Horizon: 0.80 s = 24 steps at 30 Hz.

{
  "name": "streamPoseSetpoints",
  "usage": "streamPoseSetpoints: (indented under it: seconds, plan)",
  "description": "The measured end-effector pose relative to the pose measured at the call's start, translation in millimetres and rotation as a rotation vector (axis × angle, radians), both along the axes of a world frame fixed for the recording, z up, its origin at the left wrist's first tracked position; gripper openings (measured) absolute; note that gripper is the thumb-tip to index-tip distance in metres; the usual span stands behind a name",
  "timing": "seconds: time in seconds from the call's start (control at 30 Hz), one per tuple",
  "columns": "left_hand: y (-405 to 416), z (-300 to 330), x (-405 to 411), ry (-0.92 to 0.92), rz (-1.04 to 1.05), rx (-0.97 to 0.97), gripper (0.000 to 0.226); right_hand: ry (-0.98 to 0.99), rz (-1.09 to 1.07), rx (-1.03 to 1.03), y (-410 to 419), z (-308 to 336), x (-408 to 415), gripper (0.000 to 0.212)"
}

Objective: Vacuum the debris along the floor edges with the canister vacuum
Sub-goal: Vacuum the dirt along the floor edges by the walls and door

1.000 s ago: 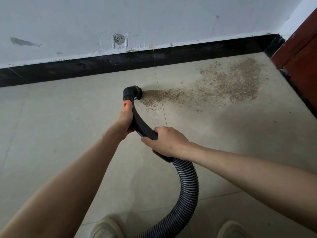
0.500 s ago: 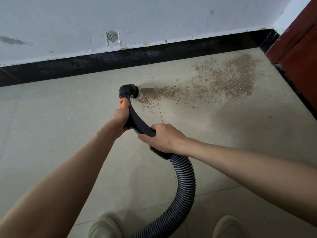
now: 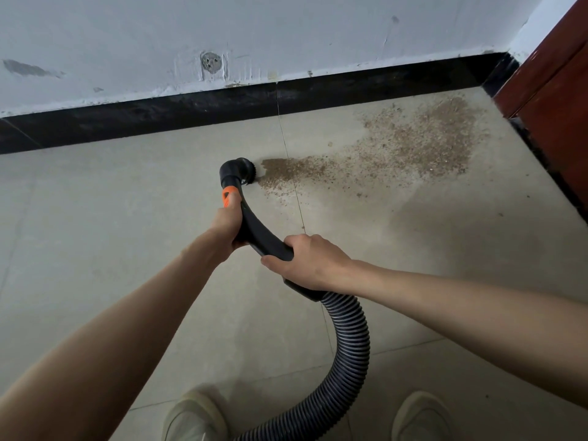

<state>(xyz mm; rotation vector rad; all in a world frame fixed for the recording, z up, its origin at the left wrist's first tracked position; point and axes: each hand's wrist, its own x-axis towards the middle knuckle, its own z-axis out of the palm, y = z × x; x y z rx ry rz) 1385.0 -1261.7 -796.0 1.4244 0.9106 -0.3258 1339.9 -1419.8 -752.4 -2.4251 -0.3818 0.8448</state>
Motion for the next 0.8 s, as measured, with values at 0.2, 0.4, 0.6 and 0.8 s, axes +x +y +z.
streamPoseSetpoints:
  seconds: [0.2, 0.4, 0.6, 0.8]
  plan:
    - [-13, -2, 1, -0.004, -0.022, 0.005, 0.052, 0.016, -0.036, -0.014, -10, 0, -5, 0.041]
    - [-13, 3, 13, -0.019, -0.056, 0.009, 0.052, 0.010, -0.072, 0.003, -8, 2, 3, 0.040]
    - [-13, 2, 27, -0.014, -0.095, 0.021, 0.056, 0.019, -0.123, 0.021, -7, 1, 11, 0.039]
    - [-24, 0, 34, -0.016, -0.133, 0.025, 0.053, 0.022, -0.169, 0.030, -16, -1, 9, 0.042]
